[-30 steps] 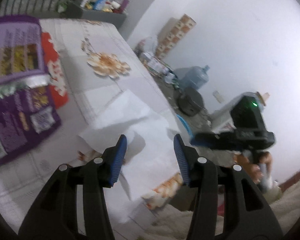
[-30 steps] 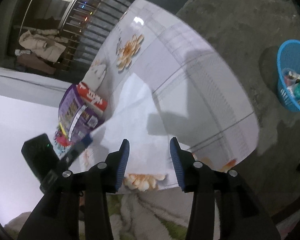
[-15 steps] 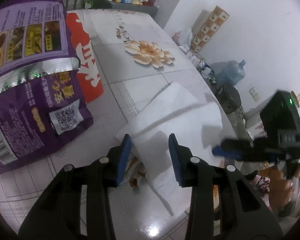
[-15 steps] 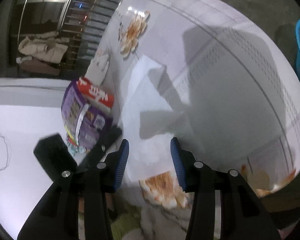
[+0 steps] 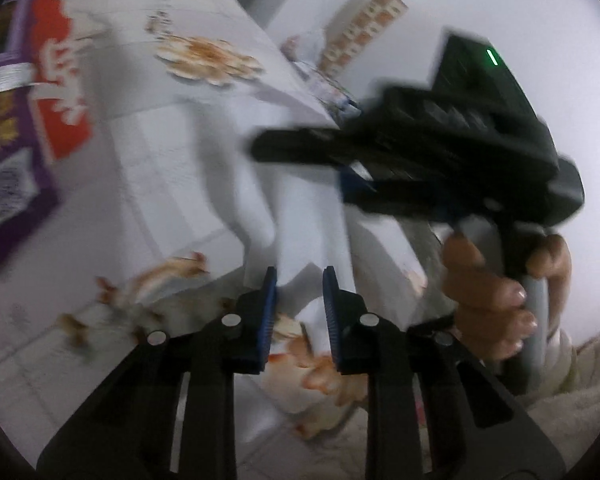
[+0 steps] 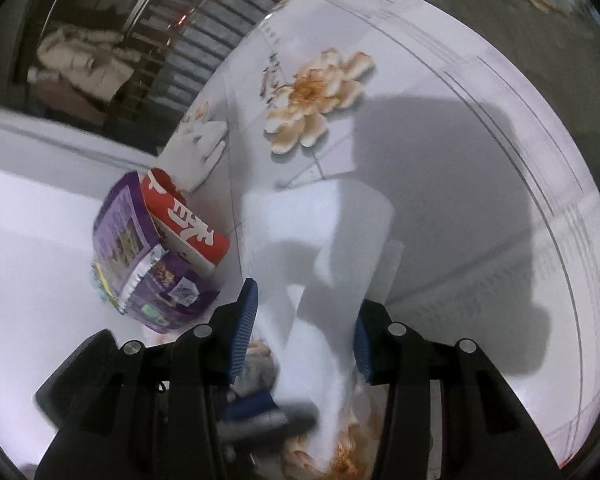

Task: Collect trash
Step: 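Close the right tool on the white tissue paper and lift it, then grasp the purple snack bag with the left tool while the right tool holds the tissue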

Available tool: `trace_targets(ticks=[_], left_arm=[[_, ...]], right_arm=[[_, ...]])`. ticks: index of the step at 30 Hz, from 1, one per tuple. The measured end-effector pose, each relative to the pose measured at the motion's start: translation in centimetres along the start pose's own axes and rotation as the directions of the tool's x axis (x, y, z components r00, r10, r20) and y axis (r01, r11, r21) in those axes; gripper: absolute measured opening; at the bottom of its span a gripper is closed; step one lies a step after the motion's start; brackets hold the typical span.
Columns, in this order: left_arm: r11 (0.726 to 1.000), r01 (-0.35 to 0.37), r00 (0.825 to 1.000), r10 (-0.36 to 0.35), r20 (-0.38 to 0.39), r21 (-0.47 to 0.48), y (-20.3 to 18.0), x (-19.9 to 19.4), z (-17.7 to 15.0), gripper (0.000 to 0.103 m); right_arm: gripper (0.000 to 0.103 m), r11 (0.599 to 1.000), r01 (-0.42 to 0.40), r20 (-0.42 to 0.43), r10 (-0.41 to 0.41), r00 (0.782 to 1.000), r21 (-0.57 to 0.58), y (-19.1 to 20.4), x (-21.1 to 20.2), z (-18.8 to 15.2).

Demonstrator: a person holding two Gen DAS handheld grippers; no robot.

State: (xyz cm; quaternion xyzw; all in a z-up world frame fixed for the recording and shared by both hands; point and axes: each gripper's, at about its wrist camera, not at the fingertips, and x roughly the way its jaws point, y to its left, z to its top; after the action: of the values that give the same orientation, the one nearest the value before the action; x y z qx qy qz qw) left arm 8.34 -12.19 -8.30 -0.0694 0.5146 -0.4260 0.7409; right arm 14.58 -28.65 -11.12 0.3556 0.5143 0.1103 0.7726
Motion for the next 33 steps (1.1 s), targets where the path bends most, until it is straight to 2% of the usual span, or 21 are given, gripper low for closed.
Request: trace_targets(ticks=[4, 8, 9, 10, 11, 16, 18, 20, 21, 23, 25, 28, 30, 33], left_arm=[[0.998, 0.0, 1.0, 0.001, -0.019, 0.062, -1.2, 0.4, -0.5, 0.021], [0.997, 0.0, 1.0, 0.002, -0.018, 0.077, -1.2, -0.7, -1.0, 0.023], [0.997, -0.005, 1.0, 0.005, -0.008, 0.079, -1.1, -1.4, -1.3, 0.026], [0.997, -0.01, 1.0, 0.01, 0.003, 0.079, -0.9, -2.0, -1.4, 0.034], [0.997, -0.02, 1.0, 0.019, 0.017, 0.077, -0.6, -2.8, -1.5, 0.039], [0.995, -0.099, 0.989, 0.095, 0.111, 0.027, 1.6, -7.5, -2.8, 0.043], [0.99, -0.139, 0.979, 0.139, 0.151, -0.015, 2.8, -9.6, -3.5, 0.044], [0.986, -0.156, 0.97, 0.163, 0.18, -0.054, 3.8, -11.4, -3.9, 0.044], [0.982, -0.166, 0.962, 0.18, 0.203, -0.084, 4.5, -12.5, -4.3, 0.044], [0.976, -0.177, 0.953, 0.202, 0.228, -0.123, 5.6, -14.0, -4.5, 0.044], [0.967, -0.192, 0.939, 0.231, 0.257, -0.166, 6.8, -15.5, -4.8, 0.044], [0.954, -0.207, 0.917, 0.267, 0.297, -0.217, 8.4, -17.8, -5.2, 0.044], [0.944, -0.216, 0.898, 0.293, 0.329, -0.251, 9.4, -19.4, -5.5, 0.045], [0.929, -0.223, 0.871, 0.326, 0.368, -0.295, 10.6, -21.3, -5.8, 0.049]], right_arm=[[0.043, 0.983, 0.103, 0.011, -0.103, 0.995, -0.153, 2.1, 0.7, 0.2], [0.043, 0.926, 0.224, 0.055, -0.217, 0.975, -0.305, 4.3, 1.4, -0.5], [0.043, 0.917, 0.238, 0.062, -0.23, 0.971, -0.321, 4.4, 1.5, -0.6], [0.043, 0.909, 0.249, 0.069, -0.24, 0.968, -0.333, 4.5, 1.5, -0.7], [0.043, 0.903, 0.258, 0.076, -0.248, 0.966, -0.343, 4.6, 1.6, -0.8], [0.044, 0.896, 0.274, 0.088, -0.259, 0.962, -0.35, 4.6, 1.4, -1.0], [0.053, 0.908, 0.245, 0.074, -0.234, 0.969, -0.341, 4.6, 1.4, -1.0], [0.067, 0.922, 0.207, 0.054, -0.2, 0.978, -0.328, 4.6, 1.5, -1.0], [0.07, 0.921, 0.204, 0.053, -0.198, 0.979, -0.331, 4.7, 1.6, -1.2], [0.077, 0.905, 0.224, 0.061, -0.216, 0.974, -0.362, 5.4, 2.0, -1.7], [0.08, 0.872, 0.266, 0.081, -0.256, 0.963, -0.412, 6.2, 2.4, -2.4], [0.08, 0.797, 0.354, 0.131, -0.335, 0.933, -0.489, 7.3, 3.2, -3.6], [0.08, 0.761, 0.402, 0.158, -0.376, 0.913, -0.51, 7.6, 3.4, -4.3], [0.068, 0.727, 0.471, 0.206, -0.428, 0.88, -0.499, 7.8, 3.5, -4.8]])
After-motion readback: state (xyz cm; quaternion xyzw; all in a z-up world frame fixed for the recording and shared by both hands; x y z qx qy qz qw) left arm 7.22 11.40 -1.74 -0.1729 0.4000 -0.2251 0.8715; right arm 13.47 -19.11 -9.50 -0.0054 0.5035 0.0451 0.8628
